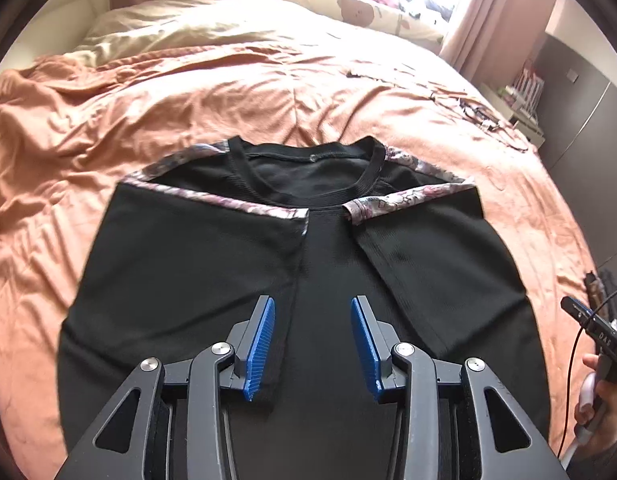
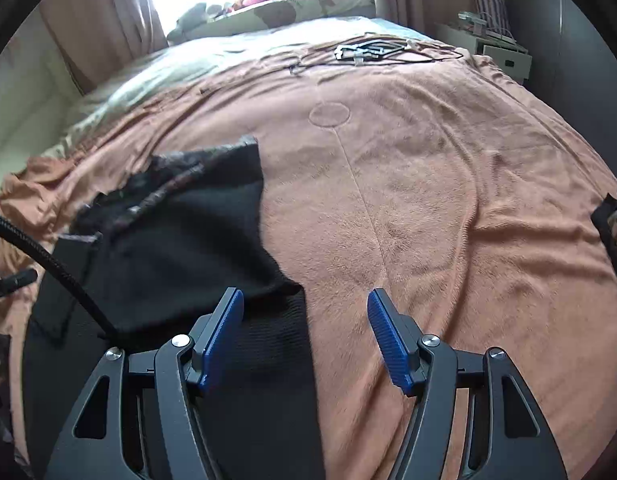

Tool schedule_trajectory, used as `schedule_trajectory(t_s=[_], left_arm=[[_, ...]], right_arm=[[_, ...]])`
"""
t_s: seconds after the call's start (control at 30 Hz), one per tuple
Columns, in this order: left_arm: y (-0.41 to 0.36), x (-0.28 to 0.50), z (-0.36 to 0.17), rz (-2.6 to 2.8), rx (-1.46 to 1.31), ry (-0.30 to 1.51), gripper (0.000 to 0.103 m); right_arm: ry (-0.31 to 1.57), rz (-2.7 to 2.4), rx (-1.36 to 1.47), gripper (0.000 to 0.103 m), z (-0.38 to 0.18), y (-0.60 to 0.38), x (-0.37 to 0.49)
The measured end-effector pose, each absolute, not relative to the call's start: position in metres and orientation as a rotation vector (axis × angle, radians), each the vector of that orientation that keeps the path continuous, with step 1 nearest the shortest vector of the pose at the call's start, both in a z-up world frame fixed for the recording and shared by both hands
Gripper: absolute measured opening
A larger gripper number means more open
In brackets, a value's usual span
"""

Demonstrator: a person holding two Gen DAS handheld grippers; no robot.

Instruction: Fold small clothes

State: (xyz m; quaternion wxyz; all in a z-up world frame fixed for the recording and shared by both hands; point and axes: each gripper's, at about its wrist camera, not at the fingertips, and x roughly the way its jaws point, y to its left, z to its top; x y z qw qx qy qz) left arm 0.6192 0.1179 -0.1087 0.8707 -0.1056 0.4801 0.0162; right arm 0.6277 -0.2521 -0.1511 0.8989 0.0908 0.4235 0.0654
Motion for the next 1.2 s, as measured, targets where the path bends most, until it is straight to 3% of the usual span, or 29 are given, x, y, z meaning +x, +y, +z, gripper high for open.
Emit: schedule_trajectory(t_s=[0.07,0.17,0.27,0.33,0.47,0.57,0.77,1.2], left_arm=[[0.123,0.599,-0.097,0.029,-0.221,0.983,0.058],[0.129,0.571,-0.08,0.033,-0.207,0.94,0.07],[0.135,0.548,-0.067,0.036,-0.218,0.913,0.079],[0.139,0.528,-0.057,0.026,-0.233,0.887,0.08],[0.145,0.496,-0.043,0.03,-0.241,0.85,0.088],[0.148,0.467,-0.031,0.054,-0.234,0.8,0.093],[0.158,0.401,-0.014,0.088,-0.283,0.707,0.094],[0.166,0.269,-0.008,0.133,-0.328,0.617,0.096]], right_arm=[[0.858,0.15,0.182,0.063,-0.14,-0.252,0.609],[0.862,0.166,0.169,0.063,-0.131,-0.25,0.584],[0.853,0.159,0.159,0.063,-0.113,-0.253,0.555],[0.847,0.159,0.161,0.063,-0.101,-0.256,0.537],[0.811,0.133,0.117,0.089,-0.078,-0.253,0.506],[0.791,0.125,0.101,0.093,-0.062,-0.25,0.478],[0.753,0.119,0.088,0.102,-0.039,-0.252,0.425],[0.677,0.1,0.077,0.103,-0.013,-0.274,0.309]])
